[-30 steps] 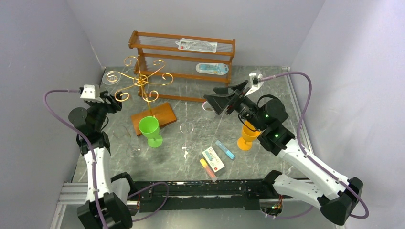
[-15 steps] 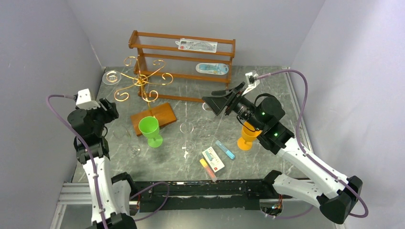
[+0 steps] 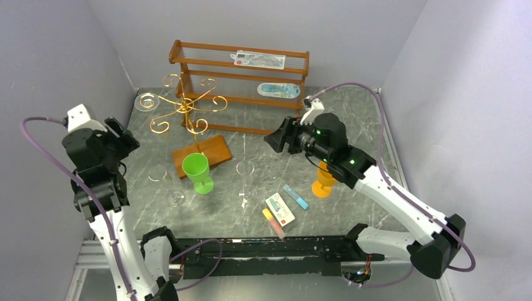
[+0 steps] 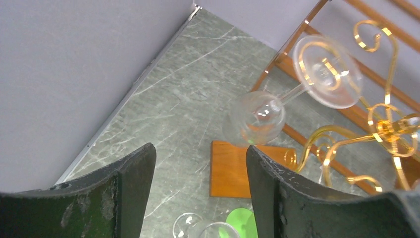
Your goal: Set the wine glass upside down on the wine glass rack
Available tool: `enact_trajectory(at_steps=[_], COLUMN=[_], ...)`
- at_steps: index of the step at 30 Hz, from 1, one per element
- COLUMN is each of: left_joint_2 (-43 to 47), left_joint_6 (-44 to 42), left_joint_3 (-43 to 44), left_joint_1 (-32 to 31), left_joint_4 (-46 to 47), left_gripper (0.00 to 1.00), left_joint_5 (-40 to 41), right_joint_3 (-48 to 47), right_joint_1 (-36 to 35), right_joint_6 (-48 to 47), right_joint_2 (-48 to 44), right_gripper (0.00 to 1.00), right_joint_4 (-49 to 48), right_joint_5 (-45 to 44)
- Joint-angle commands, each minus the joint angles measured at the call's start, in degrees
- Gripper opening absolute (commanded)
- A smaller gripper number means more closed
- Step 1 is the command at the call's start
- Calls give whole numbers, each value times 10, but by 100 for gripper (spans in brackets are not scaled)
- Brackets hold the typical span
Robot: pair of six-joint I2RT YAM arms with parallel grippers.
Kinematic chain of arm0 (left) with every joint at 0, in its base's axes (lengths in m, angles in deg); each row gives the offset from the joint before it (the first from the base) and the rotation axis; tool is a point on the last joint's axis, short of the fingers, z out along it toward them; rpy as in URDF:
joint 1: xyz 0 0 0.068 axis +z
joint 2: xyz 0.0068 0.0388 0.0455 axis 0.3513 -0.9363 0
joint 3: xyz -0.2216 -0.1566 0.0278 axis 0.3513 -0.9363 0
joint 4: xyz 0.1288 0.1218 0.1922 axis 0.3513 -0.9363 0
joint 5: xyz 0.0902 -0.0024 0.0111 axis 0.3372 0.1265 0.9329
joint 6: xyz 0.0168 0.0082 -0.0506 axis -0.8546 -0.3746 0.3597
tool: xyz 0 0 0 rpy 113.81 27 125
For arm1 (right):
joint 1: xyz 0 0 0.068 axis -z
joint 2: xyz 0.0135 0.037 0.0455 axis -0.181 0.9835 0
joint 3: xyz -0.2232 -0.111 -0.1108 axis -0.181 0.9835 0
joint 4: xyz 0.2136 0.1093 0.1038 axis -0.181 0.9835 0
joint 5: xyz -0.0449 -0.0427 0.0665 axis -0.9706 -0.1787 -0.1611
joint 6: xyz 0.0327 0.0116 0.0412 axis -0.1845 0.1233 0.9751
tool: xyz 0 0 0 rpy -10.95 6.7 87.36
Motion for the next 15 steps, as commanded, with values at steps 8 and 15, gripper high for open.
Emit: enact_trajectory(at_steps=[8, 15], left_joint_2=[-51, -79], left_joint_6=[-37, -79], left_joint_3=[252, 289], left_joint_1=[-30, -89], left_joint_4=[-145, -86], left_gripper=[78, 92], left_joint_5=[-73, -262], right_joint_3=[-65, -122], right_joint_1=[-67, -71], right_joint_6=[-51, -77], right_joint_2=[100, 167], right_gripper=[70, 68], right_joint_4=[185, 189], right_joint_5=[-120, -210])
